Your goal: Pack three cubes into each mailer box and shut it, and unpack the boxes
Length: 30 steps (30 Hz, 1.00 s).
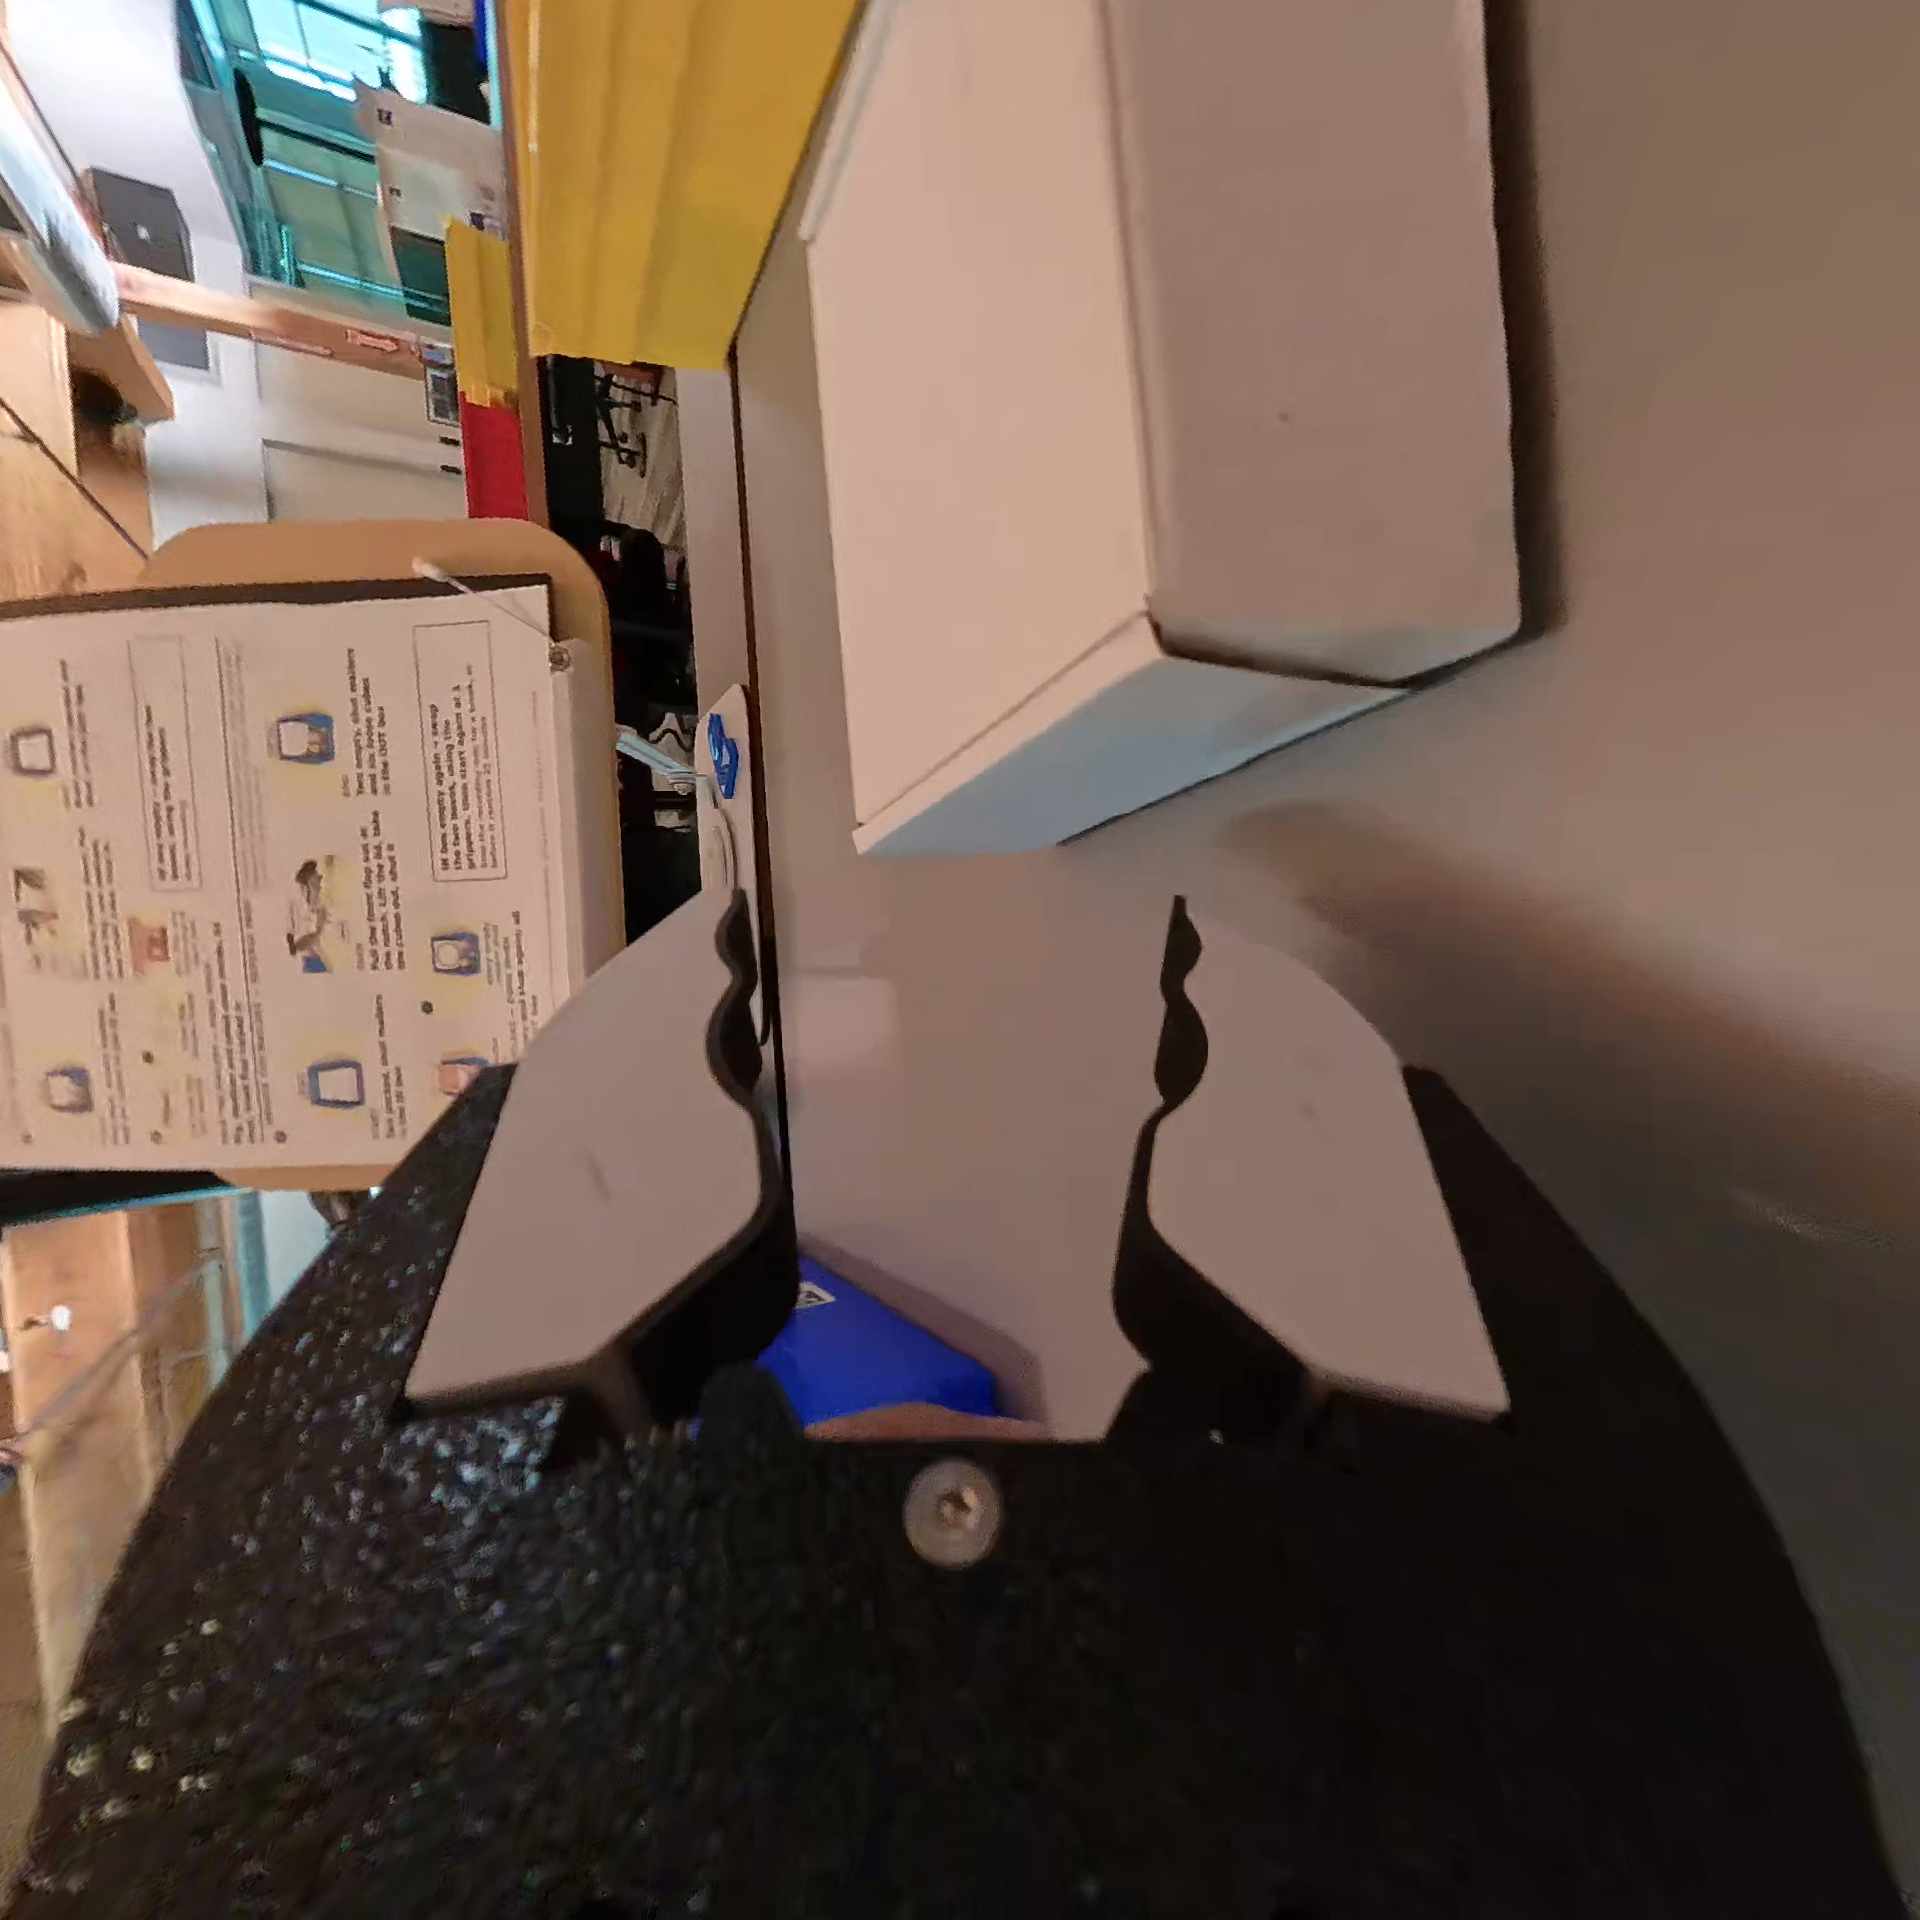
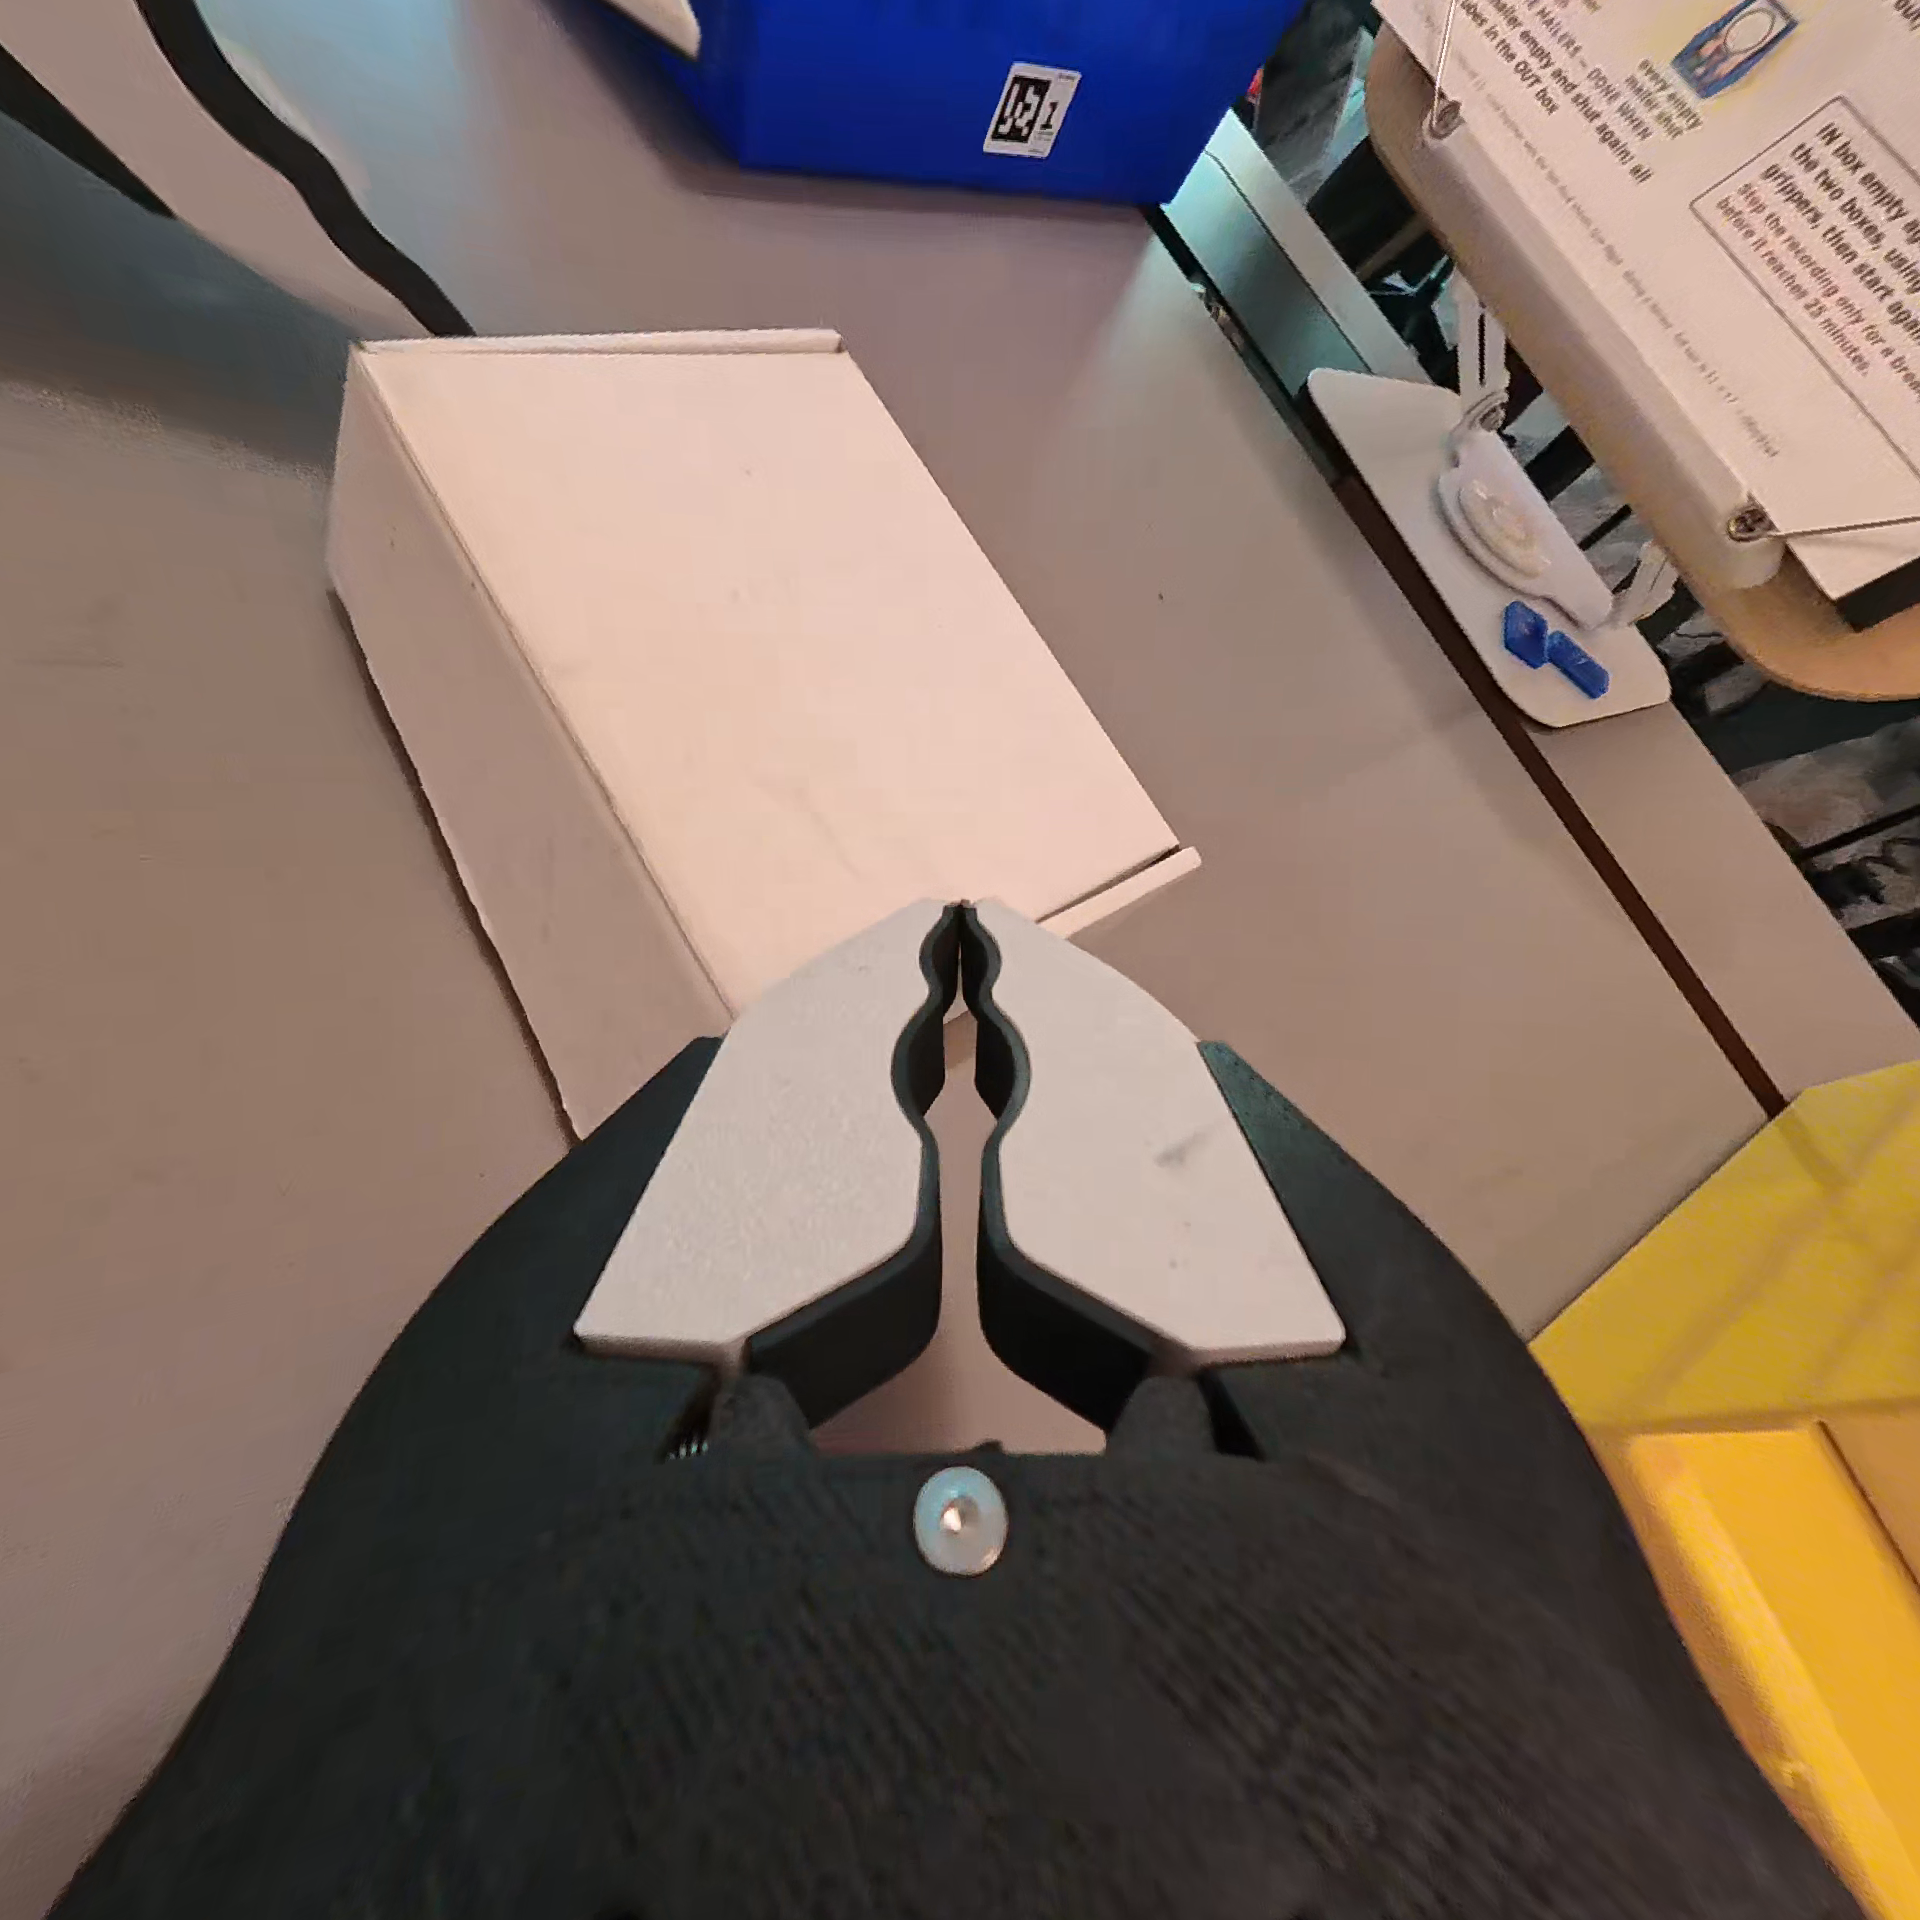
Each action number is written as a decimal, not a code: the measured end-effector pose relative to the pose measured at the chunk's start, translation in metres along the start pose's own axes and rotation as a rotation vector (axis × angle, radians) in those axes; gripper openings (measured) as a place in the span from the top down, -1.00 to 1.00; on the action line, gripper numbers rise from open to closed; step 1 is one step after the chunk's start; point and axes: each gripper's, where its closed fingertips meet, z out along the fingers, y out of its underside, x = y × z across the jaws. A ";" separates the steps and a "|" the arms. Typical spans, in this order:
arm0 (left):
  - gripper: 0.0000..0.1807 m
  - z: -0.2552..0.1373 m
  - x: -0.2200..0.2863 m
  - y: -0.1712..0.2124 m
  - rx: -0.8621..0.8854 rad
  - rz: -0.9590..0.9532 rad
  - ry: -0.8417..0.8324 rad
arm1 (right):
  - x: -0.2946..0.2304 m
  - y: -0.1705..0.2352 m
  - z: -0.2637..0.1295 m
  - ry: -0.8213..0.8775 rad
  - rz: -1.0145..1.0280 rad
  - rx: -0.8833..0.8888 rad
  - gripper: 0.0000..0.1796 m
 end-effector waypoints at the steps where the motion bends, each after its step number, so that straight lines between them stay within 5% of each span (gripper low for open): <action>1: 0.18 0.003 0.001 0.000 0.000 0.025 0.001 | 0.000 0.000 0.000 -0.003 0.003 0.009 1.00; 20: 0.16 0.032 0.011 -0.025 0.117 0.193 -0.015 | 0.010 0.010 -0.011 -0.103 0.270 0.125 1.00; 26: 0.25 0.030 0.015 -0.023 0.120 0.164 -0.032 | 0.009 -0.008 -0.025 -0.390 0.777 -0.003 1.00; 30: 0.17 0.027 0.014 -0.028 0.139 0.154 -0.030 | 0.009 0.007 -0.021 -0.496 0.897 -0.163 1.00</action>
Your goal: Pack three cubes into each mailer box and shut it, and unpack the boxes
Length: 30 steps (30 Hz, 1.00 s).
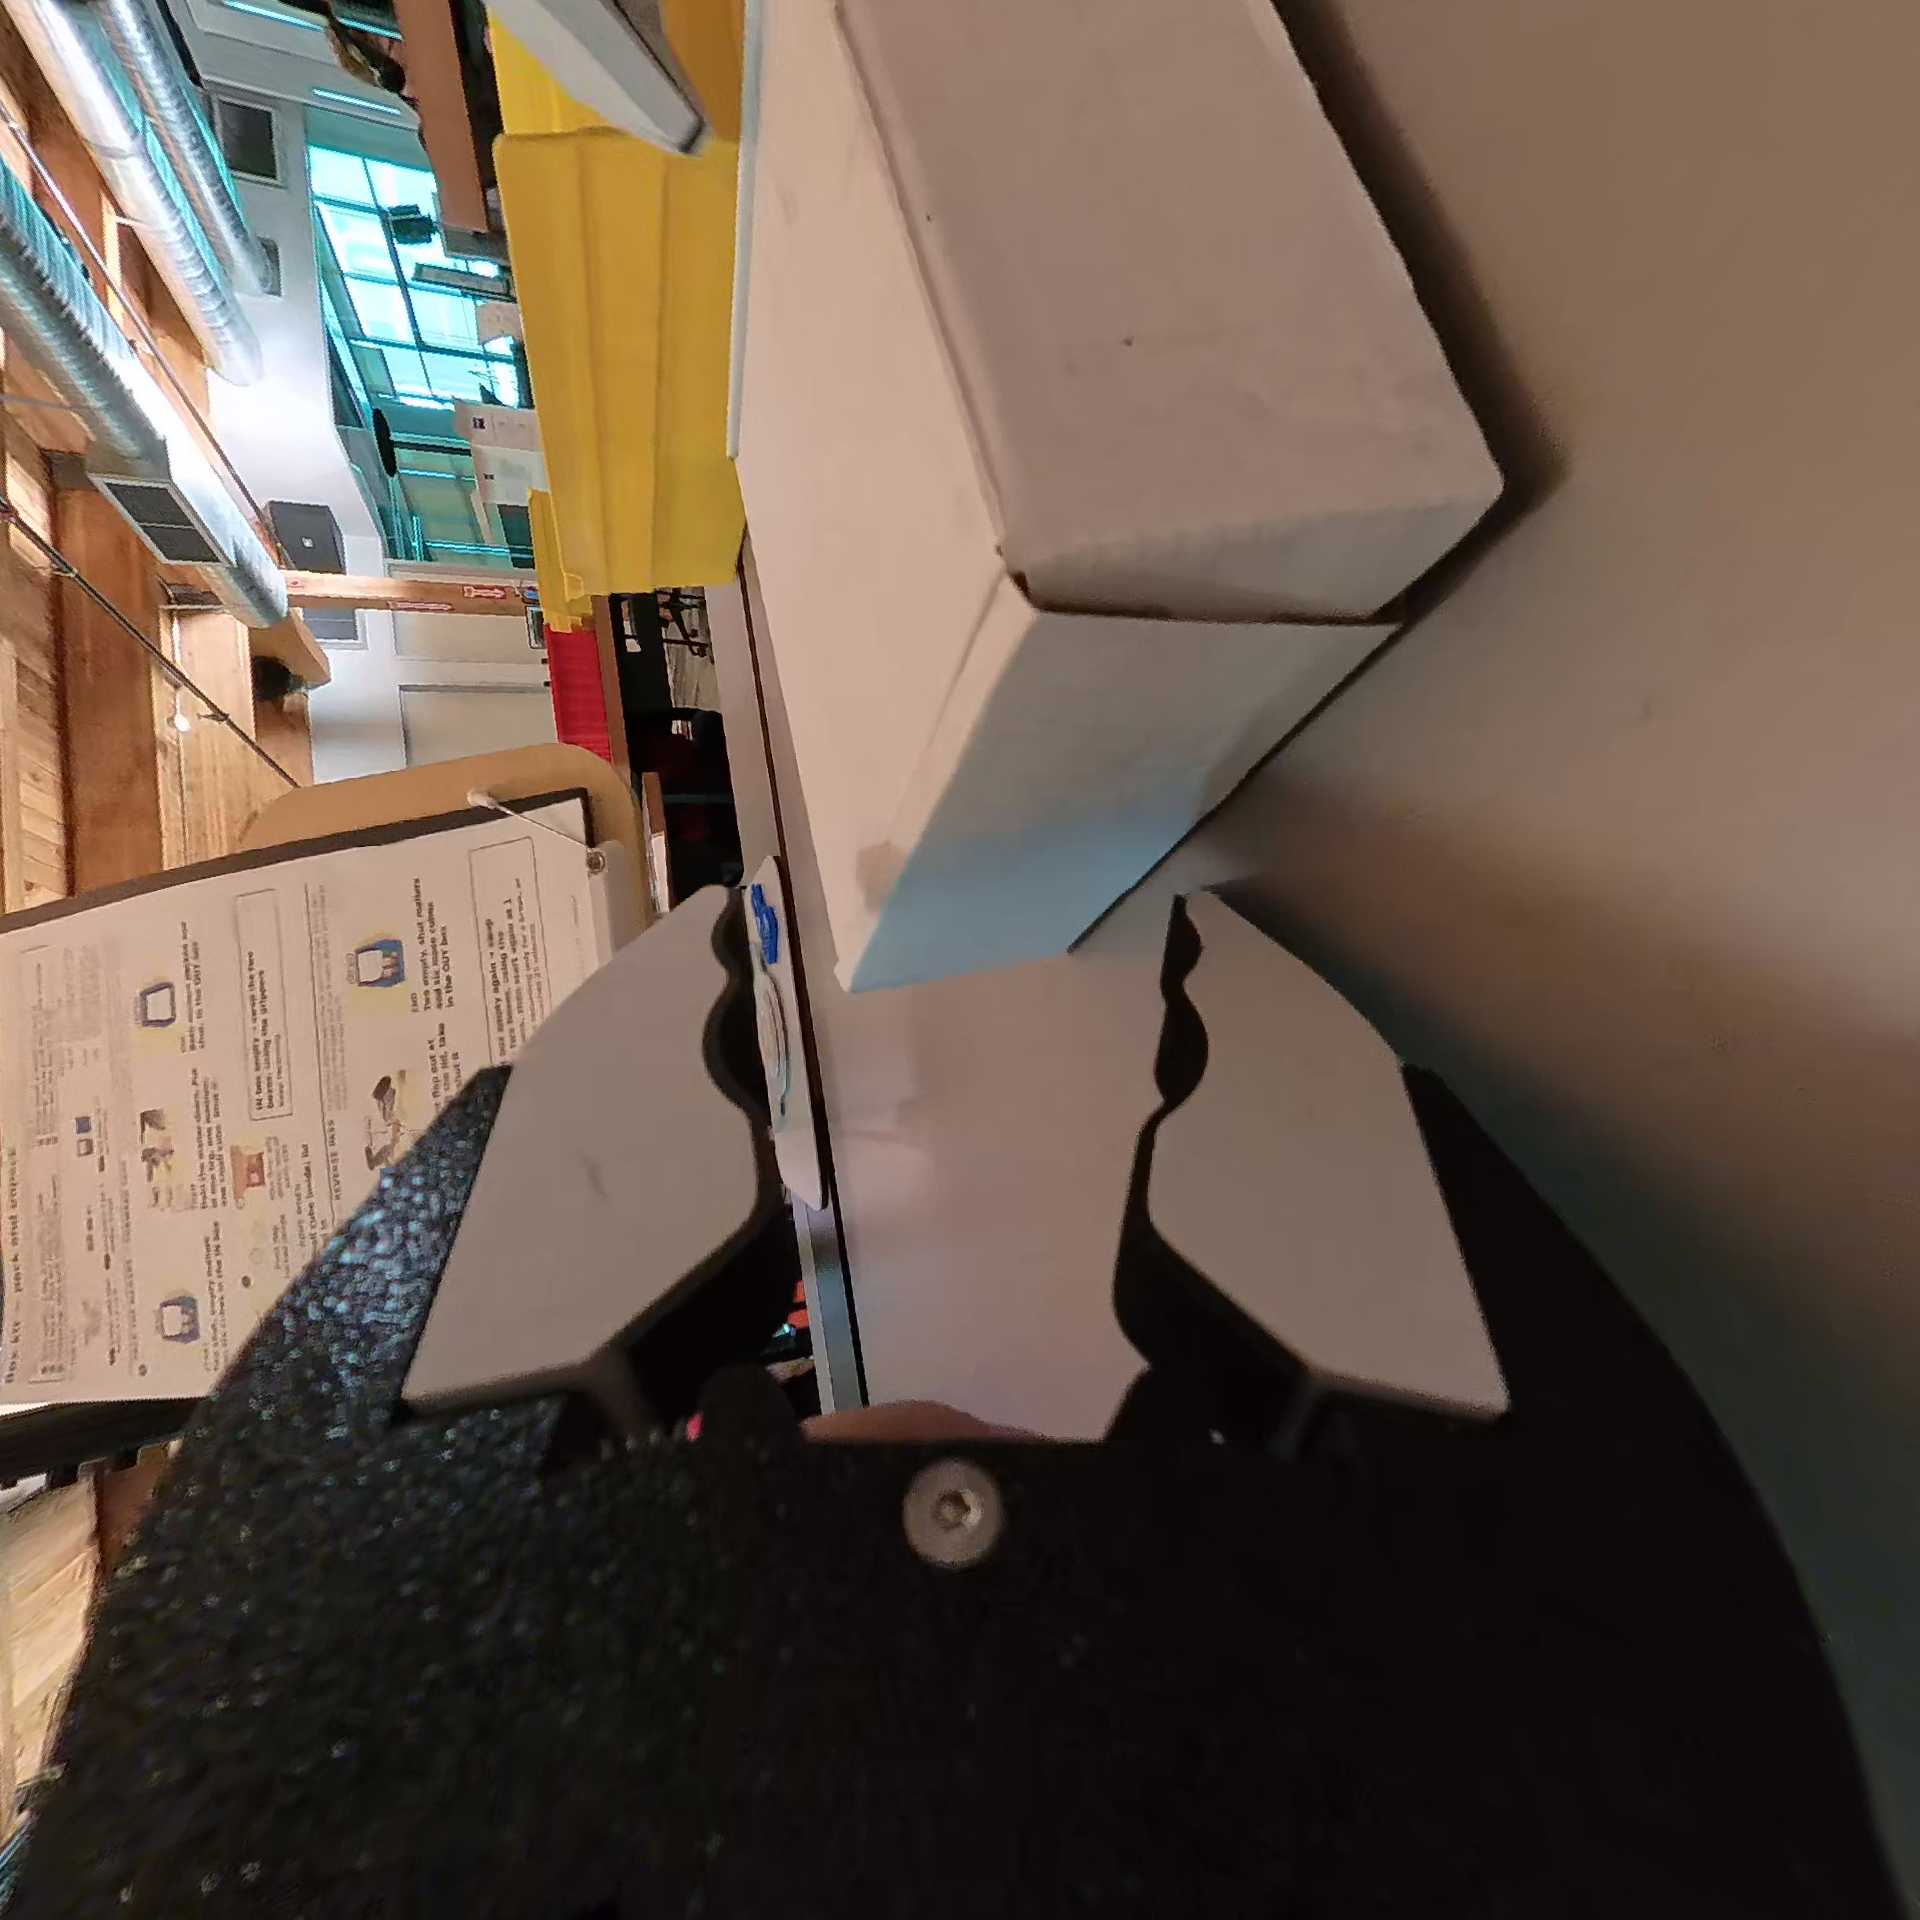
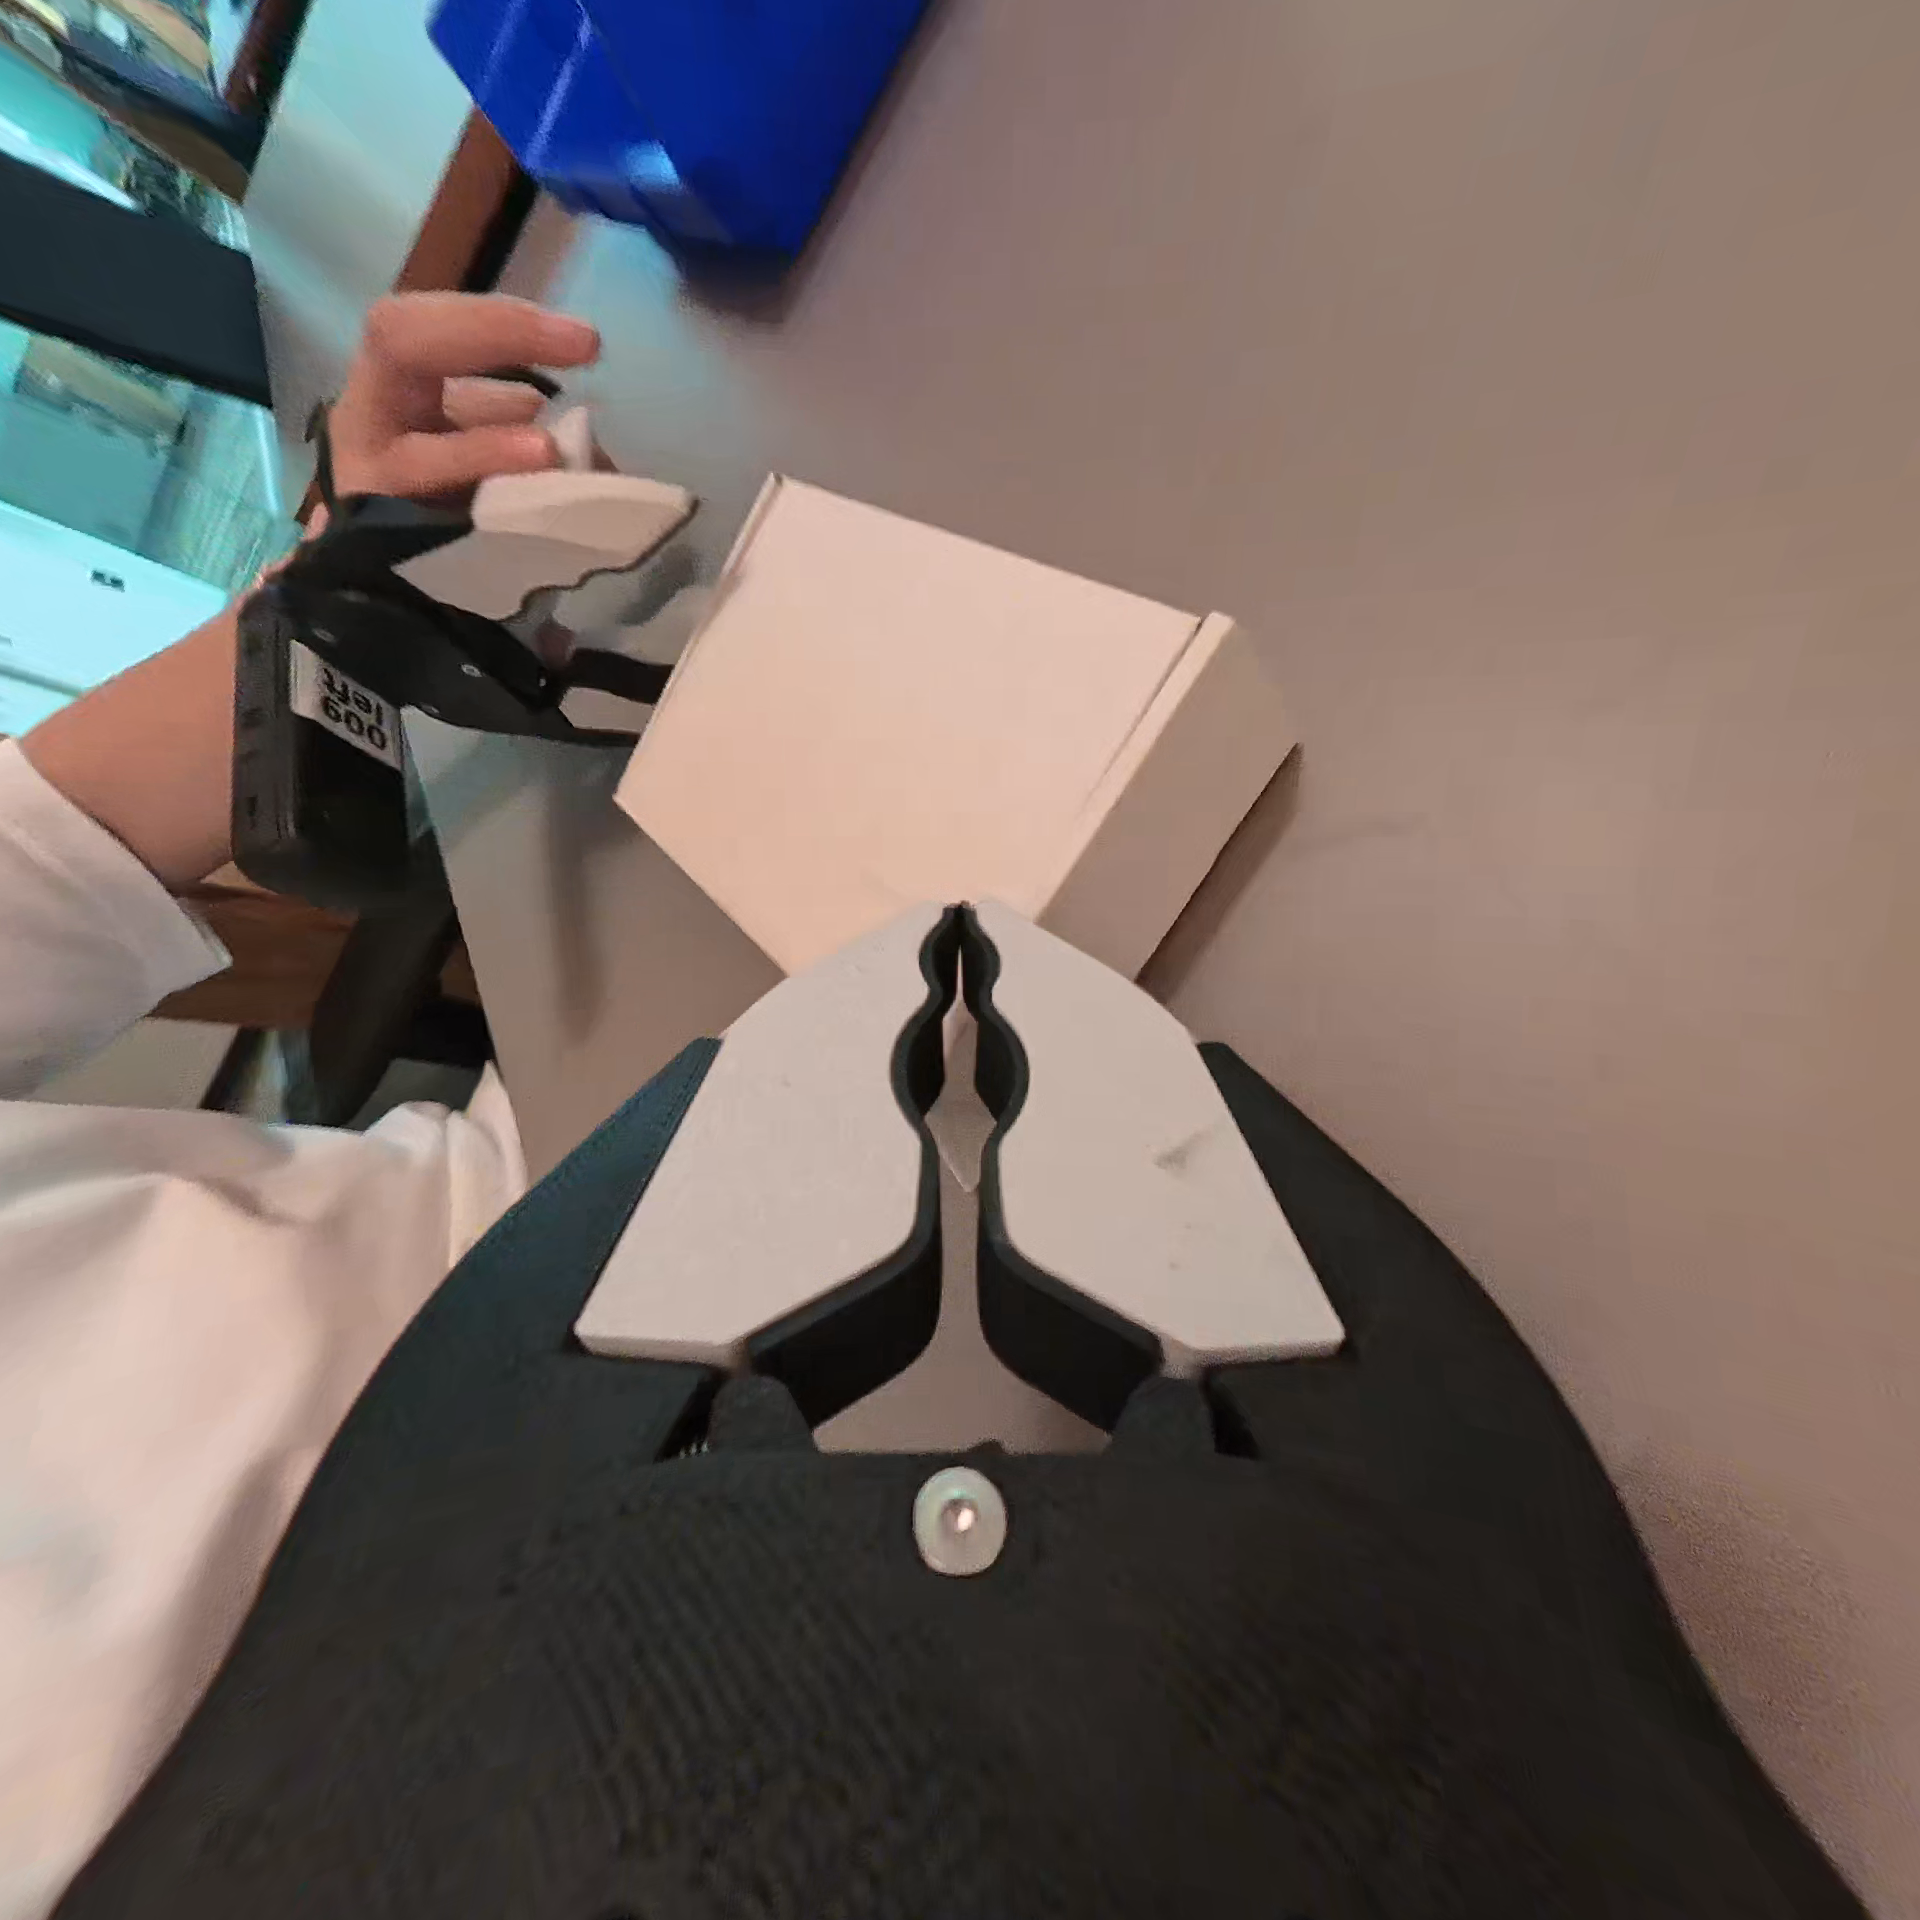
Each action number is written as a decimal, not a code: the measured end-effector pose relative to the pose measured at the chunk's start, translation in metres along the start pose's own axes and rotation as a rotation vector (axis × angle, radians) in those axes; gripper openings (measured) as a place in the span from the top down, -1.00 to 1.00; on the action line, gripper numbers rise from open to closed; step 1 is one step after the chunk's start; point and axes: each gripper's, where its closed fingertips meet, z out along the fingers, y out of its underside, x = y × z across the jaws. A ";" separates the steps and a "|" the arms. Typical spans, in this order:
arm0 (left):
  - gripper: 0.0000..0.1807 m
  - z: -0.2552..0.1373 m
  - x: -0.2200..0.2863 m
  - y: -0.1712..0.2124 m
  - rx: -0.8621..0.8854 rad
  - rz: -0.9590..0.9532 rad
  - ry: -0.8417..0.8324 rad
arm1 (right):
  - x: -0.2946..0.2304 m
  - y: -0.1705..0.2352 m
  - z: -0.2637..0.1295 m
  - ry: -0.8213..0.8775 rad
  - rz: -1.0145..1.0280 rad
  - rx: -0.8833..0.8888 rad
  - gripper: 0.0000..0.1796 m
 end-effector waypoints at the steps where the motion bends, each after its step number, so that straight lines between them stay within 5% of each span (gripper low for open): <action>1: 0.15 -0.001 -0.001 -0.002 0.007 -0.001 -0.001 | 0.001 0.001 0.004 -0.018 0.015 -0.025 1.00; 20: -0.10 0.011 -0.013 -0.043 0.099 0.160 -0.052 | 0.016 0.004 -0.004 -0.107 0.042 0.027 1.00; 22: -0.03 0.014 -0.019 -0.047 0.090 0.198 -0.081 | 0.017 0.004 -0.005 -0.107 0.041 0.049 1.00; 24: 0.24 0.013 -0.029 -0.053 0.114 0.211 -0.139 | 0.017 0.004 -0.005 -0.092 0.032 0.060 1.00; 27: 0.26 0.012 -0.033 -0.049 0.075 0.140 -0.108 | 0.019 0.002 -0.009 -0.038 -0.011 0.076 1.00; 30: 0.27 0.000 -0.037 -0.048 0.115 -0.151 -0.049 | 0.007 -0.011 -0.029 -0.016 -0.105 0.205 0.67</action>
